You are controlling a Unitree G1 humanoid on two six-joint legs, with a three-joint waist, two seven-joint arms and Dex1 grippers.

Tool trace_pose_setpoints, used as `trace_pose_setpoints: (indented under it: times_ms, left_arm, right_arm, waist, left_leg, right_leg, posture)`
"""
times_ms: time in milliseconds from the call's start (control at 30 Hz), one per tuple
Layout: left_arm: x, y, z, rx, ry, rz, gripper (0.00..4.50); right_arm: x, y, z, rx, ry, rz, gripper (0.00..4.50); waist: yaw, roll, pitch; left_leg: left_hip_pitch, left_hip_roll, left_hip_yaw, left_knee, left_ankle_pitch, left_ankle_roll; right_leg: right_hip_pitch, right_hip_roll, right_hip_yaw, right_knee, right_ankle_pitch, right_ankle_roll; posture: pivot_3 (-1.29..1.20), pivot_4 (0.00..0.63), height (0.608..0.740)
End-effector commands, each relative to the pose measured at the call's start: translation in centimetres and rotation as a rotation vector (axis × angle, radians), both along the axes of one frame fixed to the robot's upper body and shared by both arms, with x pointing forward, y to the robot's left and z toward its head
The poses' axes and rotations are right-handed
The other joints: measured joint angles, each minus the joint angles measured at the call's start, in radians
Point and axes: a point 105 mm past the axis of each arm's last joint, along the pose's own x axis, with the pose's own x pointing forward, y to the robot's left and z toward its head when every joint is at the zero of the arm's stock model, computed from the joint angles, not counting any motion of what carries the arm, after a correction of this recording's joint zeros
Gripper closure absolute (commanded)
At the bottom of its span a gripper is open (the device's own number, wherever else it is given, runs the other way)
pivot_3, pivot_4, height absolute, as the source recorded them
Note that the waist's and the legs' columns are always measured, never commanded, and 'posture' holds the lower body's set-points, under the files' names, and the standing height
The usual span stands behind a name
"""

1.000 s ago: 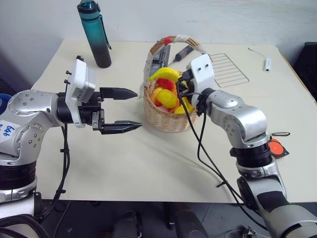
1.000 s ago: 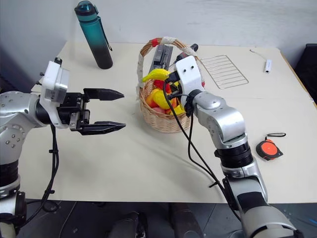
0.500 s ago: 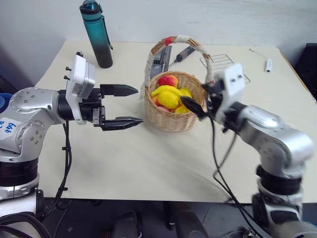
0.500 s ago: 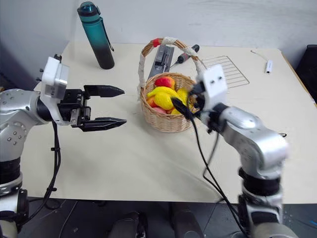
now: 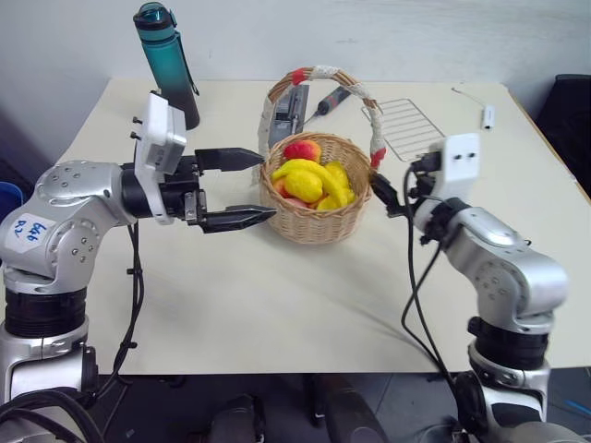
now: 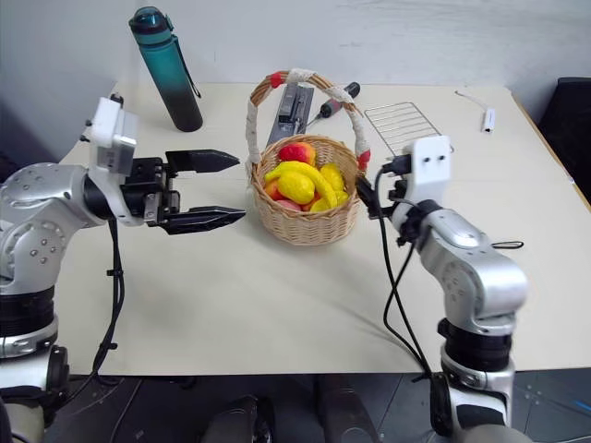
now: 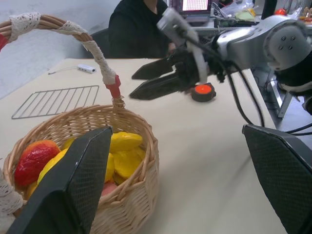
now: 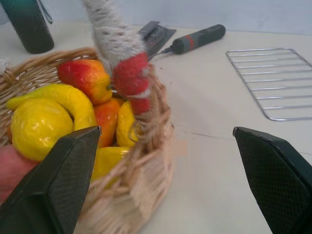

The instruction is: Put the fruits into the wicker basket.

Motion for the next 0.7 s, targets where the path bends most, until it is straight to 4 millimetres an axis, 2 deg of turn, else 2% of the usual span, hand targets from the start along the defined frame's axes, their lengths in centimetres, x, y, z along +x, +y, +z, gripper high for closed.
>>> trace_pose_setpoints:
  times_ms: [33,133,167,200,400,500,567,700]
  left_arm:
    - [-0.3,-0.3,1.6,-0.018,-0.075,-0.002,0.0]
    - [-0.4,-0.2,1.4,-0.014,-0.074,0.005,0.0]
    - [-0.4,-0.1,1.3,-0.013,-0.074,0.01,0.0]
    - [-0.4,-0.1,1.3,-0.014,-0.074,0.013,0.0]
    - [-0.2,-0.2,1.5,-0.017,-0.076,0.011,0.0]
    - [0.0,-0.3,1.5,-0.017,-0.075,0.005,0.0]
    - [0.0,-0.4,1.5,-0.021,-0.071,-0.004,0.0]
    - [-0.7,-0.6,1.6,-0.065,-0.043,-0.056,0.0]
  right_arm:
    - [1.7,-0.4,1.9,0.026,-0.09,-0.05,0.02]
    - [2.2,0.1,2.1,0.03,-0.112,-0.035,0.59]
    - [2.4,0.3,2.1,0.027,-0.121,-0.031,1.03]
    - [2.4,0.5,2.1,0.016,-0.129,-0.027,1.25]
    - [1.9,0.6,2.2,-0.027,-0.174,-0.007,3.23]
    - [1.4,-0.6,2.5,-0.028,-0.187,-0.027,4.22]
    - [0.9,-1.7,2.9,-0.035,-0.204,-0.042,4.33]
    - [-1.1,-4.7,5.2,-0.03,-0.265,-0.044,4.33]
  waist:
    - [0.0,0.0,0.0]
    - [0.002,0.0,0.0]
    - [0.002,0.0,0.0]
    - [0.001,0.0,0.0]
    - [-0.002,0.0,0.0]
    - [0.002,0.0,0.0]
    - [0.006,0.0,0.0]
    - [0.019,0.001,0.0]
  left_leg:
    - [0.0,0.0,0.0,0.0,0.0,0.0]
    - [0.0,0.0,0.0,0.0,0.0,0.0]
    - [-0.001,0.001,0.0,0.0,0.0,0.0]
    - [-0.001,0.001,0.0,0.0,0.0,0.0]
    - [0.0,0.0,0.0,0.0,0.0,0.0]
    - [0.0,0.0,0.0,0.0,0.0,0.0]
    - [0.0,0.0,0.0,0.0,0.0,0.0]
    - [-0.001,0.0,0.0,0.0,0.0,0.0]
  right_leg:
    - [0.0,0.0,0.0,0.0,0.0,0.0]
    - [0.0,0.0,0.0,0.0,0.0,0.0]
    - [0.0,0.0,0.0,-0.001,0.0,0.0]
    - [0.0,0.0,0.0,-0.001,0.0,0.0]
    - [0.0,0.0,0.0,0.0,0.0,0.0]
    - [0.0,0.0,0.0,0.0,0.0,0.0]
    - [0.0,-0.001,0.0,0.0,0.0,0.0]
    - [0.0,-0.001,-0.001,-0.001,0.0,0.0]
  posture:
    - [0.0,0.15,0.74]
    - [0.0,0.15,0.74]
    - [0.0,0.15,0.74]
    - [0.0,0.15,0.74]
    - [0.0,0.15,0.74]
    - [0.0,0.15,0.74]
    - [0.0,0.15,0.74]
    - [0.0,0.15,0.74]
